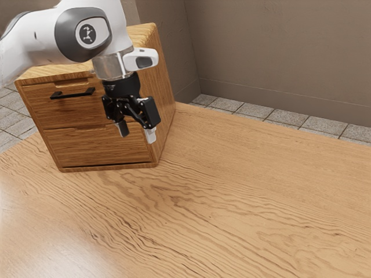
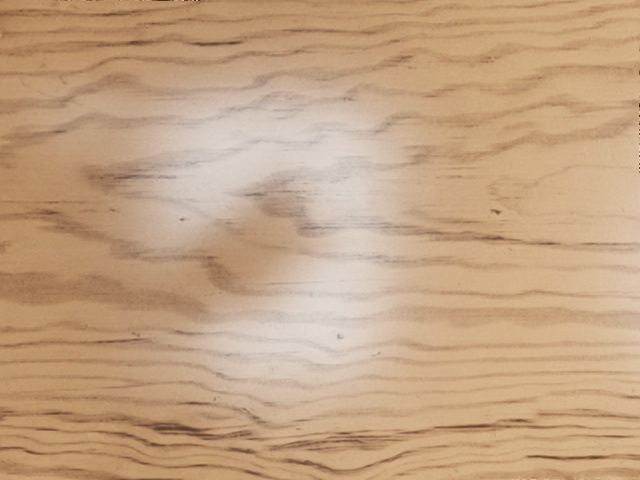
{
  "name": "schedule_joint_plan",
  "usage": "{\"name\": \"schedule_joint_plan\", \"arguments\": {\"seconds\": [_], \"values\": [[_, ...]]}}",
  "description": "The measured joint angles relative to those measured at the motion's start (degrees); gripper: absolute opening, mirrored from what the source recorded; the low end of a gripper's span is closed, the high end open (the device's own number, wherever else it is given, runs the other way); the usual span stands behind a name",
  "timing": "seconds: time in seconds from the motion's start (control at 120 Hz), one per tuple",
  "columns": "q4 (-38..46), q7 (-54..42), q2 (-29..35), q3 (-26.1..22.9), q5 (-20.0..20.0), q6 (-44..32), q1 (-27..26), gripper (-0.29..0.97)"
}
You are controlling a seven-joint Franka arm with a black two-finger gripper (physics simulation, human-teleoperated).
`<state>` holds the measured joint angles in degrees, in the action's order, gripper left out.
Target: Pull the drawer handle with one arm to open the drawer
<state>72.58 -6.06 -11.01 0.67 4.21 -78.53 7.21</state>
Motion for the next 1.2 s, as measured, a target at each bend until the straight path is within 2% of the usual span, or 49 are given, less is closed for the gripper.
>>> {"name": "schedule_joint_plan", "arguments": {"seconds": [0.233, 0.367, 0.5, 0.783, 0.95, 1.117, 1.2], "values": [[-0.3, 0.0, 0.1, -0.2, -1.5, 0.1, -0.3, 0.68], [-11.0, 0.1, 0.8, -0.3, -1.8, 3.8, -0.4, 0.68], [-13.2, 0.1, 1.3, -0.2, -2.0, 5.6, -0.3, 0.68], [-11.6, -2.0, 1.8, 0.3, -2.7, 5.9, -0.4, 0.68], [-4.4, -1.2, 3.0, 0.5, -3.1, 6.8, -0.5, 0.68], [-2.2, -0.4, 4.6, -0.1, -9.3, 8.5, -2.4, 0.68], [-2.1, -0.2, 4.6, -0.1, -10.6, 8.9, -3.0, 0.68]]}}
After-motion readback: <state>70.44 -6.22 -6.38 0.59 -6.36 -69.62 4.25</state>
